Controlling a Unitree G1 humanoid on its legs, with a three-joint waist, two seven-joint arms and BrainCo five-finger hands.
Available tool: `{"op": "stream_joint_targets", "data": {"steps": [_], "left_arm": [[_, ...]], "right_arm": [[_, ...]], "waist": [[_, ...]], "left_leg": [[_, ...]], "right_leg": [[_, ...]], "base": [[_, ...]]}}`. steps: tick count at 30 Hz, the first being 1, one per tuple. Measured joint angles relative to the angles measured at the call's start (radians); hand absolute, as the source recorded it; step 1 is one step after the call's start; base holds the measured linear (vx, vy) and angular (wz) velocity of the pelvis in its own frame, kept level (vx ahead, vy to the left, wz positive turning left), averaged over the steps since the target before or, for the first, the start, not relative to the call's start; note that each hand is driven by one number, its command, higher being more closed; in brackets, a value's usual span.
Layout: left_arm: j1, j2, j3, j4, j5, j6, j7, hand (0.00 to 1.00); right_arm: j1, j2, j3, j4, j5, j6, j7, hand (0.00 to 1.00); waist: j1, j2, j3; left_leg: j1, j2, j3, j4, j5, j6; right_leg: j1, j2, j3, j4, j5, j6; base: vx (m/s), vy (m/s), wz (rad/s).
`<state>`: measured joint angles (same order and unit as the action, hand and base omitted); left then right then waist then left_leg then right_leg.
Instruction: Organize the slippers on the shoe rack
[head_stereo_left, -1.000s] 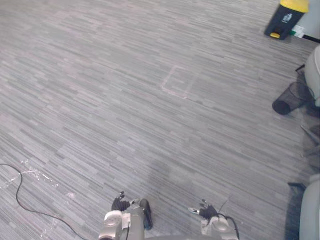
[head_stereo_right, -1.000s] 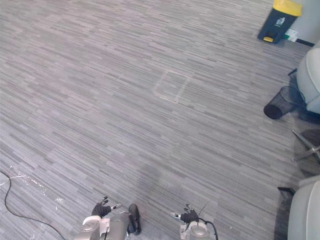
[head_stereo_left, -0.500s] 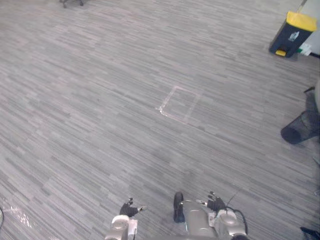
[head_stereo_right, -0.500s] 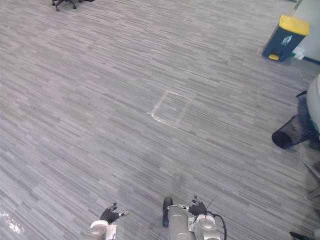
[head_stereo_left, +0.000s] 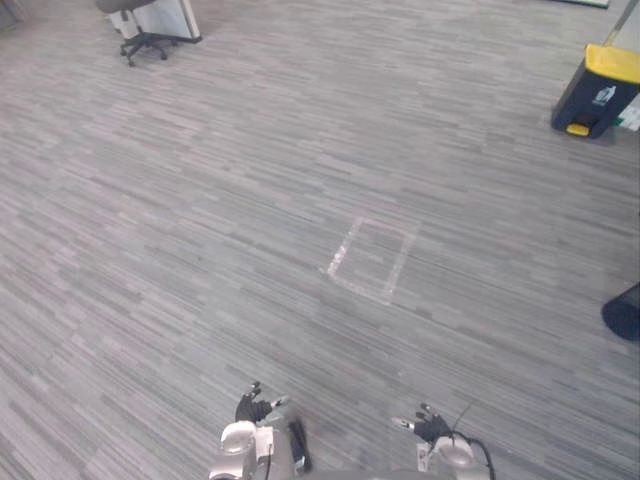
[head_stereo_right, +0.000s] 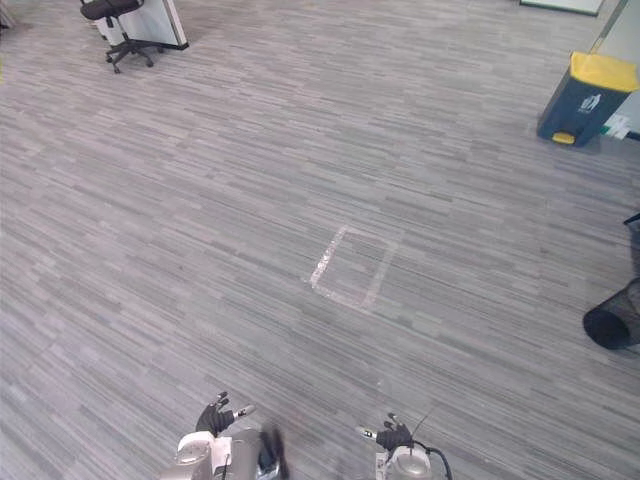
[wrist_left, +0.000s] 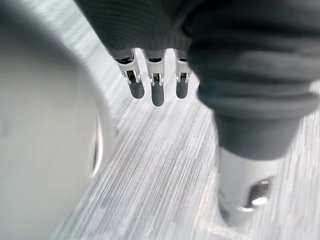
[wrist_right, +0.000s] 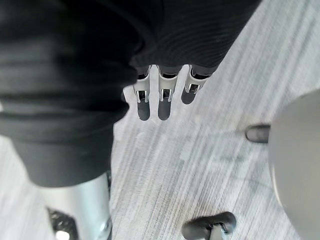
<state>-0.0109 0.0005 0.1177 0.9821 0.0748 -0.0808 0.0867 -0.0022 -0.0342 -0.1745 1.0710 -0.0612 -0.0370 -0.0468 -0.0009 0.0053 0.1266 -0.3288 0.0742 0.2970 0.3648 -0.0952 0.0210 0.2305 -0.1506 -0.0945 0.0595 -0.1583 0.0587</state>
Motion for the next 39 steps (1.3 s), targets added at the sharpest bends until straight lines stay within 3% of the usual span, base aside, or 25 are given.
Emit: {"op": "stream_joint_targets", "data": {"steps": [2, 3, 4, 5, 6, 7, 9, 11, 13, 14, 15, 16, 17, 19, 21, 23, 25, 27, 30, 31, 32, 33, 34, 35, 39], "left_arm": [[0.006, 0.025, -0.001, 0.016, -0.002, 0.002, -0.002, 0.0], [0.018, 0.029, -0.002, 0.017, -0.002, 0.002, -0.002, 0.0], [0.033, 0.041, -0.02, 0.025, -0.002, 0.003, -0.001, 0.0], [0.035, 0.049, -0.033, 0.032, -0.002, 0.004, -0.002, 0.0], [0.028, 0.07, -0.064, 0.052, -0.002, 0.011, -0.002, 0.0], [0.021, 0.072, -0.078, 0.061, -0.002, 0.017, -0.002, 0.0], [0.022, 0.064, -0.079, 0.065, -0.002, 0.02, -0.002, 0.0], [0.016, 0.064, -0.088, 0.065, -0.002, 0.019, -0.002, 0.0], [0.007, 0.064, -0.1, 0.065, 0.001, 0.019, -0.003, 0.0], [-0.003, 0.066, -0.116, 0.066, 0.003, 0.019, -0.003, 0.0], [-0.006, 0.068, -0.121, 0.074, 0.004, 0.02, -0.003, 0.0], [-0.005, 0.062, -0.119, 0.078, 0.004, 0.02, -0.003, 0.0], [-0.003, 0.035, -0.115, 0.093, 0.009, 0.019, -0.007, 0.0], [-0.005, 0.015, -0.112, 0.102, 0.021, 0.019, -0.009, 0.0], [-0.007, -0.007, -0.059, 0.098, 0.04, 0.02, -0.012, 0.0], [0.015, -0.02, -0.037, 0.054, 0.042, 0.019, -0.014, 0.0], [0.038, -0.021, -0.019, 0.013, 0.041, 0.019, -0.014, 0.0], [0.044, -0.018, -0.016, -0.004, 0.039, 0.019, -0.012, 0.0], [0.038, -0.013, -0.021, -0.016, 0.04, 0.013, -0.012, 0.0], [0.035, -0.01, -0.032, -0.014, 0.039, 0.004, -0.012, 0.0], [0.033, -0.01, -0.044, -0.009, 0.039, 0.0, -0.012, 0.0], [0.033, -0.008, -0.052, -0.008, 0.039, -0.001, -0.012, 0.0], [0.03, 0.006, -0.069, 0.011, 0.039, 0.0, -0.012, 0.0], [0.025, 0.01, -0.069, 0.018, 0.039, 0.001, -0.012, 0.0], [0.014, 0.058, -0.091, 0.075, 0.039, 0.009, -0.012, 0.0]], "right_arm": [[0.005, 0.009, -0.01, 0.009, -0.002, 0.0, 0.001, 0.0], [0.004, 0.013, -0.015, 0.008, -0.008, -0.004, 0.0, 0.0], [0.004, 0.011, -0.016, 0.002, -0.01, -0.009, 0.001, 0.0], [0.004, 0.01, -0.017, -0.001, -0.011, -0.012, 0.001, 0.0], [0.005, 0.017, -0.016, -0.01, -0.01, -0.013, 0.003, 0.0], [0.007, 0.01, -0.015, -0.014, -0.008, -0.012, 0.005, 0.0], [0.004, -0.003, -0.004, -0.033, -0.008, -0.017, 0.005, 0.0], [-0.004, -0.005, 0.0, -0.041, -0.009, -0.026, 0.006, 0.0], [-0.019, -0.009, 0.0, -0.056, -0.008, -0.03, 0.005, 0.0], [-0.029, -0.008, 0.001, -0.058, -0.009, -0.03, 0.004, 0.0], [-0.025, -0.007, -0.002, -0.052, -0.006, -0.03, 0.005, 0.0], [-0.027, -0.011, -0.003, -0.05, -0.007, -0.029, 0.005, 0.0], [-0.033, -0.025, -0.003, -0.05, -0.008, -0.027, 0.004, 0.0], [-0.035, -0.029, -0.027, -0.055, -0.007, -0.026, 0.004, 0.0], [-0.02, -0.012, -0.052, -0.062, -0.007, -0.019, 0.003, 0.0], [0.007, -0.007, -0.035, -0.076, -0.005, -0.012, 0.002, 0.0], [0.023, -0.007, -0.017, -0.073, -0.003, -0.007, -0.001, 0.0], [0.031, -0.006, -0.017, -0.065, 0.004, -0.001, -0.002, 0.0], [0.023, -0.008, -0.02, -0.048, 0.005, -0.001, -0.002, 0.0], [0.021, -0.011, -0.023, -0.032, 0.019, -0.002, -0.003, 0.0], [0.023, -0.016, -0.02, -0.029, 0.019, -0.002, -0.002, 0.0], [0.025, -0.017, -0.018, -0.027, 0.018, -0.001, -0.003, 0.0], [0.04, -0.008, -0.014, -0.021, 0.016, -0.001, -0.003, 0.0], [0.037, -0.006, -0.014, -0.021, 0.011, -0.001, -0.001, 0.0], [0.018, -0.01, -0.012, 0.005, -0.015, -0.003, 0.005, 0.0]], "waist": [[0.001, -0.021, -0.004], [0.005, -0.026, -0.007], [-0.003, -0.022, -0.005], [-0.008, -0.021, -0.004], [-0.016, -0.044, 0.003], [-0.017, -0.044, 0.011], [-0.023, -0.019, 0.017], [-0.033, -0.013, 0.015], [-0.052, -0.001, 0.021], [-0.067, -0.011, 0.023], [-0.071, -0.036, 0.027], [-0.069, -0.038, 0.023], [-0.063, 0.004, 0.016], [-0.066, 0.037, 0.012], [-0.068, 0.053, 0.015], [-0.061, 0.051, 0.018], [-0.048, 0.039, 0.02], [-0.038, 0.026, 0.023], [-0.016, 0.023, 0.022], [-0.013, 0.021, 0.022], [-0.009, 0.025, 0.018], [-0.006, 0.026, 0.013], [-0.007, 0.009, -0.02], [-0.013, 0.001, -0.019], [0.006, -0.008, -0.012]], "left_leg": [[0.028, -0.003, 0.004, 0.037, -0.024, 0.031], [0.089, -0.004, 0.014, 0.017, -0.046, 0.034], [0.172, -0.006, 0.016, -0.033, -0.091, 0.017], [0.206, -0.011, 0.015, -0.055, -0.112, 0.009], [0.281, -0.045, 0.018, -0.1, -0.123, 0.007], [0.366, -0.051, 0.023, -0.156, -0.123, 0.007], [0.46, -0.029, 0.033, -0.214, -0.123, 0.007], [0.5, -0.005, 0.049, -0.237, -0.123, 0.007], [0.529, 0.02, 0.05, -0.272, -0.131, -0.006], [0.56, 0.015, 0.056, -0.314, -0.148, -0.036], [0.619, -0.011, 0.045, -0.343, -0.17, -0.075], [0.636, -0.008, 0.046, -0.346, -0.17, -0.076], [0.652, 0.027, 0.052, -0.33, -0.152, -0.084], [0.64, 0.061, 0.043, -0.255, -0.134, -0.114], [0.526, 0.157, -0.024, 0.123, -0.068, -0.18], [0.391, 0.225, -0.056, 0.478, -0.026, -0.177], [0.286, 0.263, -0.009, 0.667, -0.091, -0.151], [0.209, 0.257, 0.055, 0.632, -0.143, -0.115], [0.115, 0.167, 0.055, 0.35, -0.169, -0.1], [0.083, 0.072, -0.062, 0.034, -0.121, -0.115], [0.071, 0.043, -0.131, -0.072, -0.033, -0.133], [0.071, 0.031, -0.152, -0.084, 0.006, -0.143], [0.071, -0.011, -0.143, -0.06, 0.009, -0.072], [0.071, -0.013, -0.133, -0.039, 0.001, -0.054], [0.237, -0.004, 0.024, -0.037, -0.073, 0.009]], "right_leg": [[0.003, -0.005, 0.027, 0.052, 0.076, 0.03], [-0.061, -0.009, 0.061, 0.232, 0.107, 0.06], [-0.148, -0.013, 0.091, 0.478, 0.13, 0.155], [-0.19, -0.017, 0.097, 0.587, 0.116, 0.178], [-0.285, -0.043, 0.09, 0.806, 0.057, 0.15], [-0.342, -0.051, 0.045, 0.9, -0.014, 0.055], [-0.423, -0.037, -0.068, 0.887, -0.098, -0.015], [-0.514, -0.014, -0.139, 0.768, -0.132, -0.039], [-0.587, 0.025, -0.162, 0.558, -0.098, -0.037], [-0.604, 0.036, -0.17, 0.306, 0.014, -0.015], [-0.612, 0.038, -0.137, 0.253, 0.185, -0.05], [-0.615, 0.047, -0.128, 0.268, 0.199, -0.076], [-0.616, 0.076, -0.122, 0.307, 0.147, -0.085], [-0.611, 0.11, -0.12, 0.336, 0.095, -0.1], [-0.504, 0.171, -0.108, 0.284, 0.046, -0.125], [-0.399, 0.208, -0.088, 0.223, 0.026, -0.149], [-0.277, 0.234, -0.042, 0.162, 0.0, -0.171], [-0.2, 0.237, 0.017, 0.108, -0.007, -0.171], [-0.141, 0.2, 0.108, 0.07, -0.023, -0.147], [-0.117, 0.163, 0.168, 0.044, -0.046, -0.116], [-0.098, 0.151, 0.195, 0.023, -0.057, -0.097], [-0.092, 0.146, 0.206, 0.016, -0.061, -0.093], [-0.091, 0.101, 0.226, 0.031, -0.083, -0.047], [-0.095, 0.095, 0.226, 0.05, -0.086, -0.04], [-0.248, 0.076, 0.235, 0.497, -0.064, 0.045]], "base": [[0.49, 0.234, 0.03], [0.5, 0.212, -0.33], [0.61, 0.248, -0.34], [0.58, 0.226, -0.13], [0.56, 0.147, -0.03], [0.42, 0.069, -0.04], [0.39, -0.004, -0.13], [0.38, -0.072, -0.05], [0.36, -0.125, 0.1], [0.41, -0.178, 0.19], [0.45, -0.205, 0.09], [0.5, -0.241, -0.39], [0.66, -0.331, -0.57], [0.6, -0.292, -0.44], [0.54, -0.214, -0.24], [0.46, -0.1, -0.28], [0.49, -0.047, -0.54], [0.51, 0.06, -0.81], [0.38, 0.16, -1.08], [0.47, 0.295, -1.0], [0.4, 0.252, -1.0], [0.49, 0.266, -0.72], [0.42, 0.196, -0.49], [0.72, 0.313, -0.64], [0.47, 0.232, -1.02]]}}
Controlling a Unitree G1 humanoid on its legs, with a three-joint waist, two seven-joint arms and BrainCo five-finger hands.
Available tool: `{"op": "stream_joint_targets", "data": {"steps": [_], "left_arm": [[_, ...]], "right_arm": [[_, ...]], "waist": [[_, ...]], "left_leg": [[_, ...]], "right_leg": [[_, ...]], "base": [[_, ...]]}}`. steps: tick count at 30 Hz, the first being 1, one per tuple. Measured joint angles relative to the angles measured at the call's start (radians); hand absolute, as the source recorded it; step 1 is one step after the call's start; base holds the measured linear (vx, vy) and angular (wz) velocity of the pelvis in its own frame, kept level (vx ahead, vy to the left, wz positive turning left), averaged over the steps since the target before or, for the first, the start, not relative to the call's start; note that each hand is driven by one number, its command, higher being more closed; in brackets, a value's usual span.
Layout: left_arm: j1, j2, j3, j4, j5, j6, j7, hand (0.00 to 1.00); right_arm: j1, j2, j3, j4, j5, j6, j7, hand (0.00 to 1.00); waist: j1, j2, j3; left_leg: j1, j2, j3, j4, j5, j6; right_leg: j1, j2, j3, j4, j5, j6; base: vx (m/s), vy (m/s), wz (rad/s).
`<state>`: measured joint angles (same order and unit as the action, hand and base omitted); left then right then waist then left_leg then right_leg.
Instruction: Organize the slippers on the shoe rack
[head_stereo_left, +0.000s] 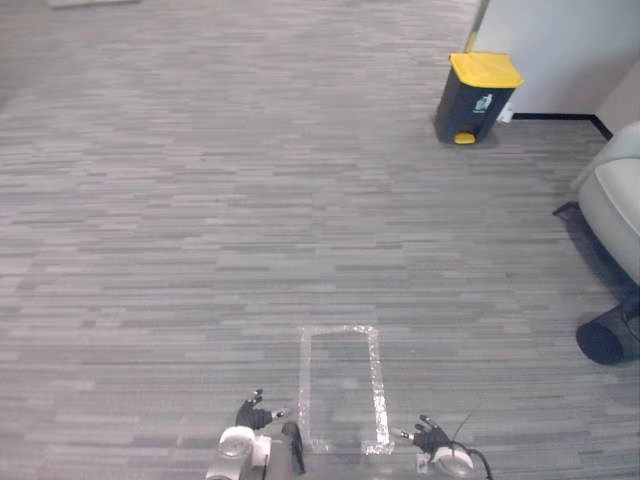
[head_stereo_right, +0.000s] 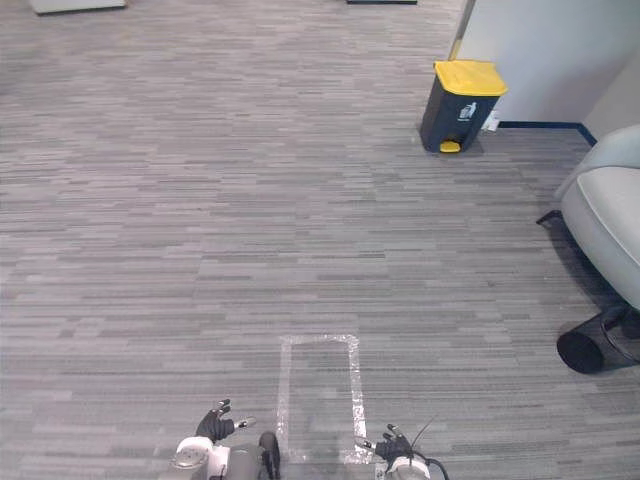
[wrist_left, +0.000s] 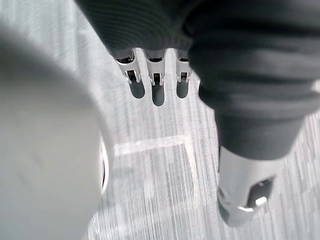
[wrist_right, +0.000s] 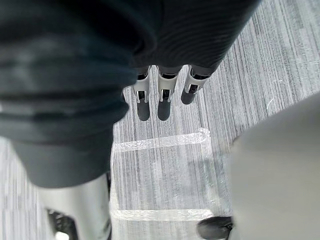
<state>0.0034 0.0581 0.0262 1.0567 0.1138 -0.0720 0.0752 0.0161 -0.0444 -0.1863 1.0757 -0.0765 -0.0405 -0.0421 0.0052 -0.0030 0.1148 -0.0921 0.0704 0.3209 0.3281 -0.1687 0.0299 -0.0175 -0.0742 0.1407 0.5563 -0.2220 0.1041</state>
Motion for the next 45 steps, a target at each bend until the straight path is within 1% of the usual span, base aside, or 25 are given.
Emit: {"op": "stream_joint_targets", "data": {"steps": [2, 3, 4, 7, 8, 9, 10, 11, 13, 16, 18, 19, 23, 25, 26, 27, 28, 29, 30, 33, 35, 38, 40, 42, 45], "left_arm": [[0.005, 0.013, -0.025, 0.023, -0.002, 0.005, 0.002, 0.0], [-0.001, 0.019, -0.046, 0.033, 0.0, 0.008, 0.002, 0.0], [-0.006, 0.026, -0.058, 0.038, 0.0, 0.012, 0.001, 0.0], [-0.031, 0.03, -0.058, 0.038, 0.001, 0.012, 0.001, 0.0], [-0.033, 0.027, -0.058, 0.037, 0.001, 0.013, 0.001, 0.0], [-0.019, 0.028, -0.064, 0.037, 0.003, 0.013, 0.0, 0.0], [-0.016, 0.029, -0.065, 0.038, 0.003, 0.013, -0.001, 0.0], [-0.013, 0.008, -0.062, 0.049, 0.003, 0.016, -0.001, 0.0], [-0.022, -0.008, -0.06, 0.053, 0.015, 0.015, -0.015, 0.0], [-0.029, -0.021, -0.038, 0.051, 0.022, 0.016, -0.02, 0.0], [-0.007, -0.051, -0.009, 0.011, 0.023, 0.013, -0.022, 0.0], [-0.007, -0.058, -0.006, 0.002, 0.022, 0.011, -0.021, 0.0], [-0.009, -0.072, -0.006, -0.011, 0.022, 0.01, -0.021, 0.0], [-0.011, -0.071, -0.007, -0.014, 0.021, 0.009, -0.02, 0.0], [-0.011, -0.073, -0.01, -0.009, 0.019, 0.009, -0.02, 0.0], [-0.012, -0.077, -0.015, -0.002, 0.019, 0.008, -0.02, 0.0], [-0.012, -0.079, -0.015, -0.001, 0.019, 0.008, -0.02, 0.0], [-0.019, -0.073, -0.013, 0.01, 0.018, 0.007, -0.019, 0.0], [-0.02, -0.065, -0.013, 0.017, 0.016, 0.006, -0.019, 0.0], [-0.009, -0.019, -0.014, 0.018, 0.017, 0.003, -0.019, 0.0], [-0.009, 0.0, -0.014, 0.025, 0.017, 0.006, -0.02, 0.0], [-0.009, 0.008, -0.015, 0.035, 0.017, 0.013, -0.02, 0.0], [-0.011, 0.008, -0.026, 0.035, 0.017, 0.014, -0.02, 0.0], [-0.011, 0.007, -0.026, 0.034, 0.017, 0.013, -0.02, 0.0], [-0.009, -0.001, -0.023, 0.034, 0.017, 0.014, -0.021, 0.0]], "right_arm": [[-0.008, -0.006, 0.005, -0.008, 0.003, -0.01, 0.0, 0.0], [-0.012, -0.007, 0.012, -0.016, 0.003, -0.01, 0.0, 0.0], [-0.015, -0.008, 0.033, -0.022, 0.003, -0.011, 0.0, 0.0], [-0.022, 0.0, 0.041, -0.038, 0.008, -0.012, 0.001, 0.0], [-0.029, 0.002, 0.042, -0.038, 0.009, -0.012, 0.001, 0.0], [-0.027, 0.004, 0.047, -0.036, 0.008, -0.011, 0.0, 0.0], [-0.024, 0.005, 0.049, -0.036, 0.009, -0.011, 0.0, 0.0], [-0.034, -0.012, 0.04, -0.038, 0.011, -0.015, -0.001, 0.0], [-0.038, -0.028, 0.032, -0.039, 0.008, -0.017, -0.004, 0.0], [-0.036, -0.022, 0.024, -0.037, 0.008, -0.013, -0.005, 0.0], [-0.015, -0.018, 0.024, -0.038, 0.009, -0.006, -0.01, 0.0], [-0.01, -0.018, 0.024, -0.038, 0.009, -0.006, -0.014, 0.0], [-0.007, -0.017, 0.024, -0.031, 0.009, -0.004, -0.017, 0.0], [-0.009, -0.017, 0.025, -0.024, 0.009, -0.004, -0.017, 0.0], [-0.006, -0.021, 0.026, -0.021, 0.009, -0.004, -0.017, 0.0], [-0.004, -0.032, 0.031, -0.022, 0.011, -0.007, -0.017, 0.0], [-0.004, -0.036, 0.033, -0.023, 0.011, -0.007, -0.017, 0.0], [-0.006, -0.039, 0.034, -0.021, 0.009, -0.008, -0.018, 0.0], [-0.005, -0.033, 0.046, -0.016, 0.007, -0.009, -0.016, 0.0], [-0.011, -0.023, 0.078, 0.0, 0.005, -0.008, -0.015, 0.0], [-0.011, -0.016, 0.081, 0.0, 0.006, -0.008, -0.014, 0.0], [-0.026, -0.018, 0.085, -0.001, 0.006, -0.008, -0.013, 0.0], [-0.037, -0.017, 0.084, -0.003, 0.007, -0.009, -0.012, 0.0], [-0.036, -0.018, 0.08, -0.001, 0.005, -0.01, -0.012, 0.0], [-0.035, -0.036, 0.075, 0.004, -0.002, -0.011, -0.011, 0.0]], "waist": [[-0.006, 0.01, 0.009], [-0.012, 0.02, 0.013], [-0.022, 0.018, 0.012], [-0.025, -0.001, 0.021], [-0.029, -0.003, 0.023], [-0.03, -0.019, 0.019], [-0.03, -0.026, 0.019], [-0.029, 0.009, 0.029], [-0.04, 0.046, 0.019], [-0.046, 0.048, 0.026], [-0.039, 0.047, 0.027], [-0.034, 0.046, 0.027], [-0.015, 0.044, 0.024], [-0.007, 0.044, 0.025], [-0.008, 0.047, 0.023], [-0.008, 0.065, 0.022], [-0.008, 0.074, 0.02], [-0.01, 0.074, 0.018], [-0.012, 0.048, 0.016], [-0.007, 0.015, 0.006], [-0.008, 0.009, 0.007], [-0.007, 0.005, 0.019], [-0.008, 0.008, 0.028], [-0.012, 0.01, 0.031], [-0.012, 0.018, 0.028]], "left_leg": [[0.11, -0.001, 0.048, -0.052, -0.011, 0.017], [0.153, 0.0, 0.057, -0.08, -0.011, 0.017], [0.2, 0.001, 0.065, -0.126, -0.011, 0.017], [0.254, 0.005, 0.108, -0.183, -0.011, 0.016], [0.28, 0.006, 0.128, -0.205, -0.011, 0.015], [0.311, -0.016, 0.145, -0.219, -0.018, -0.021], [0.316, -0.024, 0.144, -0.222, -0.02, -0.026], [0.364, -0.006, 0.137, -0.224, -0.056, -0.085], [0.351, 0.022, 0.133, -0.173, -0.055, -0.094], [0.248, 0.11, 0.107, 0.152, -0.044, -0.121], [0.186, 0.163, 0.08, 0.398, -0.085, -0.142], [0.161, 0.17, 0.08, 0.438, -0.096, -0.128], [0.055, 0.129, 0.024, 0.302, -0.145, -0.117], [0.031, 0.067, -0.115, 0.11, -0.145, -0.128], [0.025, 0.029, -0.223, 0.004, -0.128, -0.127], [0.024, 0.026, -0.317, -0.083, -0.046, -0.129], [0.024, 0.032, -0.329, -0.091, 0.004, -0.143], [0.036, 0.026, -0.304, -0.081, 0.017, -0.136], [0.062, 0.015, -0.241, -0.11, 0.008, -0.112], [0.079, -0.003, -0.13, -0.143, 0.009, -0.087], [0.086, -0.012, -0.074, -0.155, 0.008, -0.078], [0.11, -0.004, 0.018, -0.167, 0.005, -0.067], [0.115, 0.003, 0.059, -0.164, 0.004, -0.066], [0.134, 0.008, 0.071, -0.166, 0.001, -0.069], [0.165, 0.018, 0.055, -0.172, -0.016, -0.094]], "right_leg": [[-0.076, -0.008, -0.062, 0.193, -0.025, -0.011], [-0.112, -0.016, -0.125, 0.235, -0.047, -0.044], [-0.161, -0.017, -0.204, 0.239, -0.072, -0.077], [-0.247, -0.009, -0.339, 0.116, -0.086, -0.096], [-0.276, 0.007, -0.394, -0.017, -0.048, -0.108], [-0.266, 0.024, -0.427, -0.197, 0.102, -0.125], [-0.265, 0.021, -0.43, -0.226, 0.147, -0.137], [-0.264, 0.048, -0.434, -0.206, 0.169, -0.231], [-0.262, 0.08, -0.421, -0.217, 0.116, -0.226], [-0.174, 0.124, -0.38, -0.29, 0.11, -0.225], [-0.061, 0.156, -0.333, -0.356, 0.107, -0.229], [-0.028, 0.159, -0.311, -0.375, 0.106, -0.23], [0.021, 0.157, -0.155, -0.402, 0.111, -0.224], [0.023, 0.141, -0.066, -0.403, 0.118, -0.201], [0.023, 0.132, -0.02, -0.404, 0.117, -0.175], [0.023, 0.138, 0.024, -0.405, 0.115, -0.142], [0.023, 0.144, 0.038, -0.406, 0.113, -0.135], [0.023, 0.13, 0.076, -0.41, 0.116, -0.097], [0.021, 0.109, 0.102, -0.426, 0.12, -0.086], [-0.008, 0.082, 0.176, -0.466, 0.156, -0.036], [-0.027, 0.073, 0.206, -0.485, 0.178, -0.027], [-0.074, 0.065, 0.116, -0.447, 0.192, -0.028], [-0.128, -0.001, -0.185, -0.345, 0.158, -0.076], [-0.129, -0.048, -0.335, -0.283, 0.123, -0.087], [-0.107, -0.004, -0.338, -0.311, 0.118, -0.097]], "base": [[0.37, 0.228, -1.09], [0.27, 0.103, -0.6], [0.34, 0.08, -0.52], [0.35, 0.0, -0.36], [0.36, -0.056, -0.42], [0.45, -0.069, -0.42], [0.4, -0.056, -0.58], [0.45, -0.064, -0.56], [0.42, -0.089, -0.45], [0.35, -0.13, -0.31], [0.34, -0.009, -0.67], [0.39, 0.057, -0.96], [0.21, 0.116, -1.16], [0.13, 0.184, -1.37], [0.11, 0.206, -1.35], [0.13, 0.252, -1.24], [0.09, 0.246, -1.11], [0.05, 0.275, -0.98], [0.03, 0.28, -0.99], [-0.01, 0.223, -1.03], [0.0, 0.183, -0.99], [-0.02, 0.081, -0.88], [-0.04, -0.001, -0.48], [0.01, -0.058, -0.19], [0.03, -0.098, -0.23]]}}
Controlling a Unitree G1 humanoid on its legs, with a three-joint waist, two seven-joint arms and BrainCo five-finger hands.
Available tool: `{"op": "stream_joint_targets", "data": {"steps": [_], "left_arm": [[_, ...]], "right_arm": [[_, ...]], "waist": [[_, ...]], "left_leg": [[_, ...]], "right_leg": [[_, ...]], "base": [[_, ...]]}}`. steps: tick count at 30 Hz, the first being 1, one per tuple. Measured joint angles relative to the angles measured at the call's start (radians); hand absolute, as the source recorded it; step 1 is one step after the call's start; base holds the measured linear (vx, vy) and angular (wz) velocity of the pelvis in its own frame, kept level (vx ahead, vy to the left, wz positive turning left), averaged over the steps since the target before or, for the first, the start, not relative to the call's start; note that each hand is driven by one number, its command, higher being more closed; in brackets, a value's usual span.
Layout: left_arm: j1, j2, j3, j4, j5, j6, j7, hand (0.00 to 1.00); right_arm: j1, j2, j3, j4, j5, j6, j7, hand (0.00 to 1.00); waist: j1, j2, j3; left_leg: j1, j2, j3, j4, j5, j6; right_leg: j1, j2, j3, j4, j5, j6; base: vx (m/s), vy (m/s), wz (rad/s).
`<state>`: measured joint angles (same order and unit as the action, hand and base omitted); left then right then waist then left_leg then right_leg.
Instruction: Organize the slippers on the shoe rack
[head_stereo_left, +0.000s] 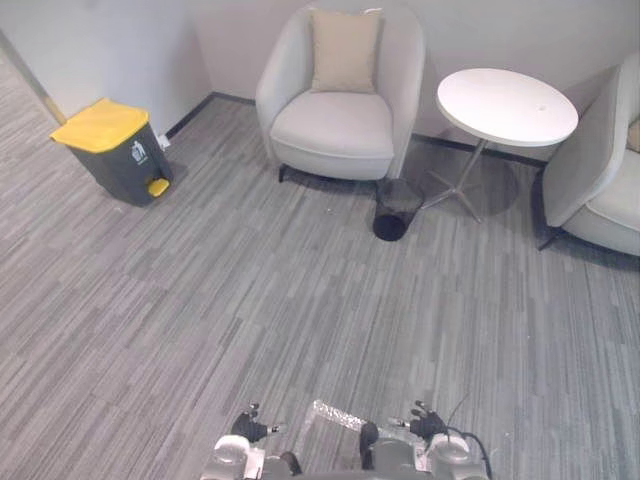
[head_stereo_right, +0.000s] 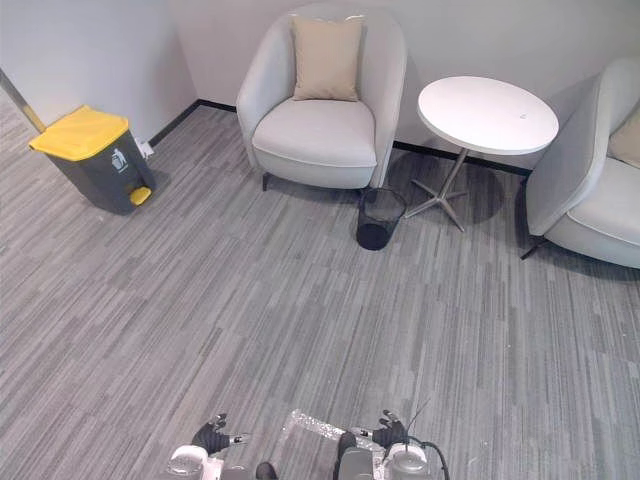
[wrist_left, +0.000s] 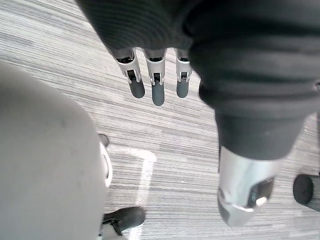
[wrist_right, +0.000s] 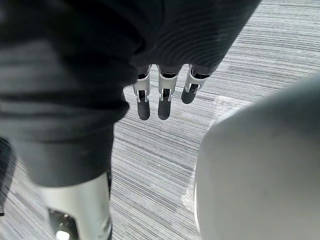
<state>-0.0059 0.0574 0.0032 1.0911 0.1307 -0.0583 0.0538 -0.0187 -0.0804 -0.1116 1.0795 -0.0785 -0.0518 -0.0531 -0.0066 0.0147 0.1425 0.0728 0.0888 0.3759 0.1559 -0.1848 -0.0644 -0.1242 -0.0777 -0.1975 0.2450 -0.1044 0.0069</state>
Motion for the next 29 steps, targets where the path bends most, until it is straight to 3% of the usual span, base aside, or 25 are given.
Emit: {"op": "stream_joint_targets", "data": {"steps": [2, 3, 6, 9, 12, 13, 15, 16, 17, 19, 21, 29], "left_arm": [[0.009, -0.007, -0.002, -0.001, 0.0, 0.001, 0.0, 0.0], [0.006, 0.0, -0.001, -0.008, -0.001, 0.001, 0.0, 0.0], [0.002, 0.001, -0.002, 0.002, 0.002, 0.003, -0.001, 0.0], [-0.013, 0.006, -0.003, 0.012, 0.002, 0.005, 0.0, 0.0], [-0.022, 0.002, -0.002, 0.022, 0.001, 0.004, 0.001, 0.0], [-0.021, 0.0, -0.003, 0.021, 0.001, 0.003, 0.0, 0.0], [-0.02, -0.019, -0.004, 0.02, -0.006, -0.002, 0.001, 0.0], [-0.02, -0.019, -0.004, 0.021, -0.007, -0.002, 0.001, 0.0], [-0.016, -0.018, -0.015, 0.022, -0.008, -0.002, 0.001, 0.0], [-0.013, -0.01, -0.023, 0.022, -0.014, -0.003, 0.001, 0.0], [-0.003, 0.004, -0.023, 0.031, -0.014, -0.001, 0.001, 0.0], [-0.002, 0.002, -0.024, 0.03, -0.017, -0.001, 0.001, 0.0]], "right_arm": [[0.0, -0.005, -0.002, -0.001, 0.0, 0.002, 0.0, 0.0], [0.003, -0.003, -0.002, 0.003, -0.001, 0.002, 0.001, 0.0], [0.017, -0.001, -0.001, 0.001, -0.002, 0.002, 0.003, 0.0], [0.021, -0.001, -0.002, 0.0, 0.0, 0.002, 0.003, 0.0], [0.026, -0.005, -0.003, 0.0, 0.003, 0.002, -0.002, 0.0], [0.026, -0.005, -0.003, 0.0, 0.003, 0.002, -0.003, 0.0], [0.025, -0.013, -0.008, 0.001, 0.012, 0.003, -0.005, 0.0], [0.025, -0.013, -0.01, 0.002, 0.013, 0.003, -0.005, 0.0], [0.028, -0.013, -0.021, 0.003, 0.013, 0.003, -0.005, 0.0], [0.032, -0.009, -0.041, 0.005, 0.014, 0.003, -0.004, 0.0], [0.038, 0.005, -0.045, 0.002, 0.016, 0.003, -0.001, 0.0], [0.04, 0.005, -0.072, 0.01, 0.015, 0.005, 0.006, 0.0]], "waist": [[0.007, 0.023, -0.006], [0.01, 0.006, -0.009], [0.015, 0.007, -0.017], [0.015, -0.01, -0.009], [0.018, -0.005, -0.003], [0.018, -0.002, -0.005], [0.021, 0.017, -0.008], [0.021, 0.019, -0.008], [0.021, 0.03, -0.011], [0.022, 0.037, -0.021], [0.014, 0.019, -0.036], [0.015, 0.019, -0.046]], "left_leg": [[0.01, 0.026, 0.013, -0.02, 0.002, -0.004], [0.022, 0.029, 0.042, -0.035, 0.005, -0.016], [0.034, 0.065, 0.054, -0.028, 0.005, -0.027], [0.019, 0.089, 0.058, 0.075, -0.001, -0.029], [-0.009, 0.113, 0.035, 0.23, -0.023, -0.011], [-0.015, 0.106, -0.004, 0.235, -0.044, -0.011], [-0.036, 0.03, -0.217, 0.167, -0.076, -0.024], [-0.04, 0.019, -0.243, 0.146, -0.076, -0.023], [-0.037, 0.008, -0.281, 0.058, -0.048, -0.001], [-0.022, 0.001, -0.259, 0.034, -0.037, -0.004], [-0.013, -0.022, -0.219, 0.005, -0.037, 0.004], [0.023, -0.033, -0.223, -0.036, -0.032, 0.012]], "right_leg": [[0.019, 0.007, -0.052, -0.043, -0.036, 0.003], [0.021, -0.005, -0.099, -0.044, 0.01, 0.001], [0.064, 0.066, -0.035, -0.171, 0.08, -0.025], [0.094, 0.09, 0.021, -0.233, 0.116, -0.035], [0.127, 0.095, 0.099, -0.248, 0.121, -0.039], [0.127, 0.094, 0.11, -0.248, 0.121, -0.039], [0.126, 0.092, 0.169, -0.253, 0.127, -0.031], [0.127, 0.09, 0.177, -0.253, 0.128, -0.029], [0.127, 0.096, 0.2, -0.256, 0.132, -0.016], [0.139, 0.097, 0.232, -0.284, 0.155, 0.013], [0.146, 0.071, 0.246, -0.322, 0.17, 0.025], [0.151, 0.075, 0.236, -0.333, 0.163, 0.035]], "base": [[0.07, -0.098, -0.43], [0.05, -0.032, -0.41], [0.12, -0.079, -0.65], [0.14, -0.083, -0.69], [0.12, 0.002, -0.7], [0.1, 0.045, -0.72], [0.05, 0.102, -0.73], [0.02, 0.155, -0.71], [-0.02, 0.15, -0.66], [-0.01, 0.158, -0.61], [0.01, 0.149, -0.34], [0.06, 0.037, -0.04]]}}
